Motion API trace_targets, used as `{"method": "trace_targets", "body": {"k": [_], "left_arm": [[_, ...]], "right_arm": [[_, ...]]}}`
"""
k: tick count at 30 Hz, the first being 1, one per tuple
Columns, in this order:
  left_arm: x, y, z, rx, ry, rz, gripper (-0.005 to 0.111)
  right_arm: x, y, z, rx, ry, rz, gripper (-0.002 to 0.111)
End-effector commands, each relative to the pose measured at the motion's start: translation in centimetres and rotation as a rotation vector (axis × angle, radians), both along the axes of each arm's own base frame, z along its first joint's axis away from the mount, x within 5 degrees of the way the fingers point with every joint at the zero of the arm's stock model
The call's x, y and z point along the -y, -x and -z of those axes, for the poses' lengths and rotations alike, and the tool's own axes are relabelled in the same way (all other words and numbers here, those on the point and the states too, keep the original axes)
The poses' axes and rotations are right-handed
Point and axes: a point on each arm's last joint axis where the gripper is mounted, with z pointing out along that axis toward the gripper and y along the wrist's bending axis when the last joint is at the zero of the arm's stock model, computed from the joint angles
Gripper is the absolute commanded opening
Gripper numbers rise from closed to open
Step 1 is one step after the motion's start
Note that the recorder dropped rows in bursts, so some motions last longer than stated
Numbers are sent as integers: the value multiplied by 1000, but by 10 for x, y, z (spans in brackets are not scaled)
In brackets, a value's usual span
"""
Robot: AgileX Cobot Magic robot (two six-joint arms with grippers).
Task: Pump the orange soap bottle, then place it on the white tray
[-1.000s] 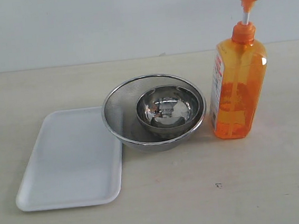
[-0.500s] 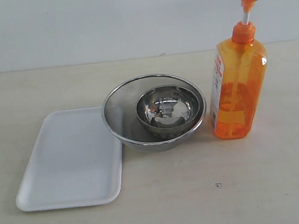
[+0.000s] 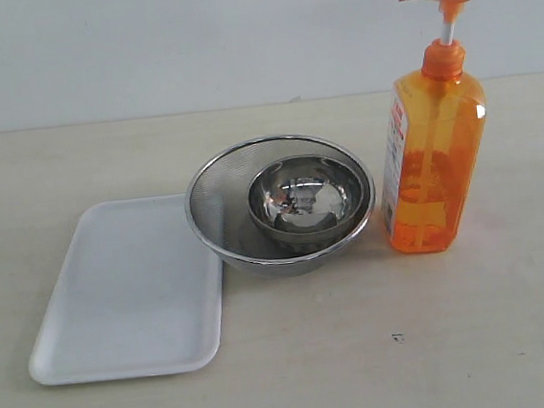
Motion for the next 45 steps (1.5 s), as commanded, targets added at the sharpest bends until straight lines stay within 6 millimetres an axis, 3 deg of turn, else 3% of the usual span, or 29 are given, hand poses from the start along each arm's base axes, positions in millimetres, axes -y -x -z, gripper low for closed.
{"method": "trace_targets", "body": {"k": [1,8,13,16,23,27,31,35,42,45], "left_arm": [[0,0,1,1,-4,-1,5],[0,0,1,1,-4,-1,5],[0,0,1,1,-4,-1,5],[0,0,1,1,-4,-1,5],[0,0,1,1,-4,-1,5],[0,0,1,1,-4,-1,5],[0,0,1,1,-4,-1,5],[0,0,1,1,-4,-1,5],[0,0,1,1,-4,-1,5],[0,0,1,1,-4,-1,5]], "right_arm": [[0,4,-2,-6,10,-45,0],[-3,4,-5,12,-26,-56,0],[5,-6,-18,108,-78,159,0],[14,-2,-31,172,-43,254,0],[26,52,-86,371,-95,362,0],[32,95,-95,434,-125,388,0],[39,142,-85,488,-190,457,0],[47,185,-58,572,-254,520,0],[59,242,31,588,-419,665,0],[56,259,59,584,-404,618,0]]}}
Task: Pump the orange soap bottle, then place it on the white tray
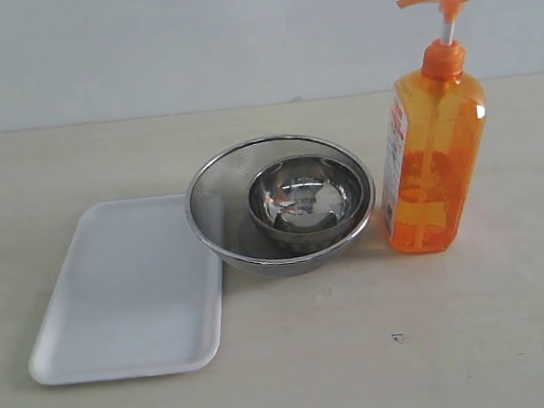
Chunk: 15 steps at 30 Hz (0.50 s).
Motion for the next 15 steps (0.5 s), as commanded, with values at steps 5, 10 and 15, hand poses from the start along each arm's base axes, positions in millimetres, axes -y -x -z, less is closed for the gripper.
{"method": "trace_targets", "body": {"k": [5,10,15], "left_arm": [[0,0,1,1,-4,-1,5],[0,0,1,1,-4,-1,5],[0,0,1,1,-4,-1,5]], "right_arm": [[-13,39,49,21,-70,-147,0],[-22,44,62,8,-100,-239,0],[-22,43,81,22,-120,-222,0]]}}
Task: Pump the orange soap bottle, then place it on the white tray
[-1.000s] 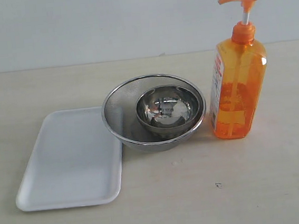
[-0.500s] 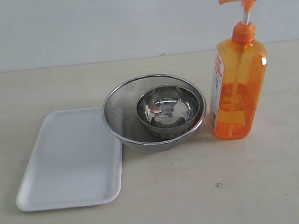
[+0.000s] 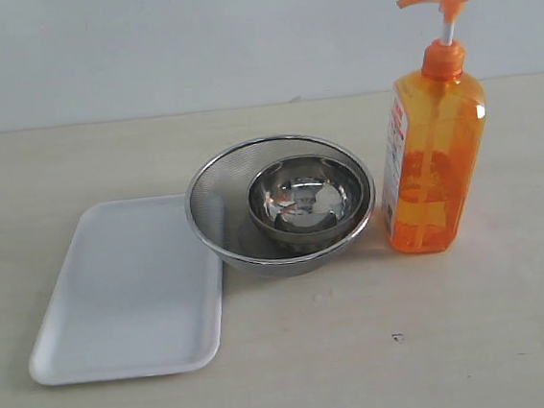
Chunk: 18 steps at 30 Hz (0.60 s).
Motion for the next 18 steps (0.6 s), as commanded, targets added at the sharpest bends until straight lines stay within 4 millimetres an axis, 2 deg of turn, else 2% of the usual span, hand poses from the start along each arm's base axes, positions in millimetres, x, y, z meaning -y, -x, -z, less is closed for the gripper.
{"method": "trace_targets", "body": {"k": [1,10,18], "left_arm": [[0,0,1,1,-4,-1,5],[0,0,1,1,-4,-1,5],[0,0,1,1,-4,-1,5]], "right_arm": [[2,-1,17,19,-19,38,0],[17,0,54,170,53,168,0],[16,5,54,304,47,143,0]]}}
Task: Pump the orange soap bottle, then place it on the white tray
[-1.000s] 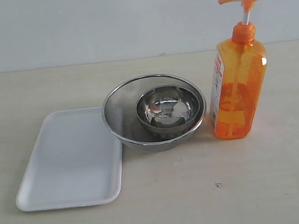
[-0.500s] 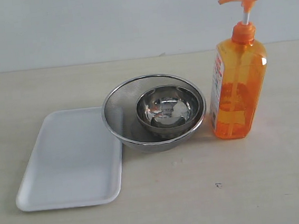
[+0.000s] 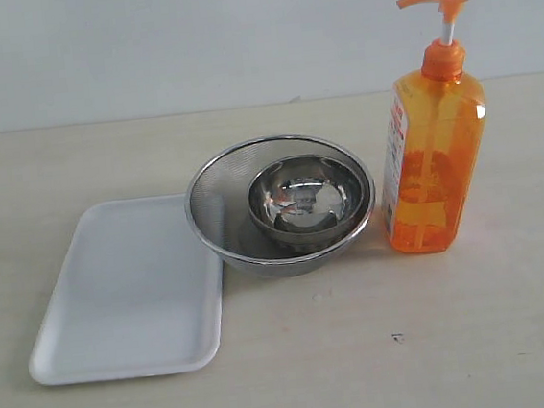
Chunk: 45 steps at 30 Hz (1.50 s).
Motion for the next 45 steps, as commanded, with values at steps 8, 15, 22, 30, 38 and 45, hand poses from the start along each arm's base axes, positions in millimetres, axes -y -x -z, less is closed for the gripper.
{"method": "trace_targets", "body": {"k": [8,15,22,30,38,45], "left_arm": [[0,0,1,1,-4,-1,5],[0,0,1,1,-4,-1,5],[0,0,1,1,-4,-1,5],[0,0,1,1,-4,-1,5],[0,0,1,1,-4,-1,5],[0,0,1,1,-4,-1,5]], "right_arm": [[-1,2,-12,161,-25,-8,0],[-5,-11,-6,133,31,24,0],[-22,-45,-36,136,106,83,0],[-30,-73,-9,81,125,179,0],[-38,-63,18,91,150,120,0],[-55,-67,33,-12,158,129,0]]}}
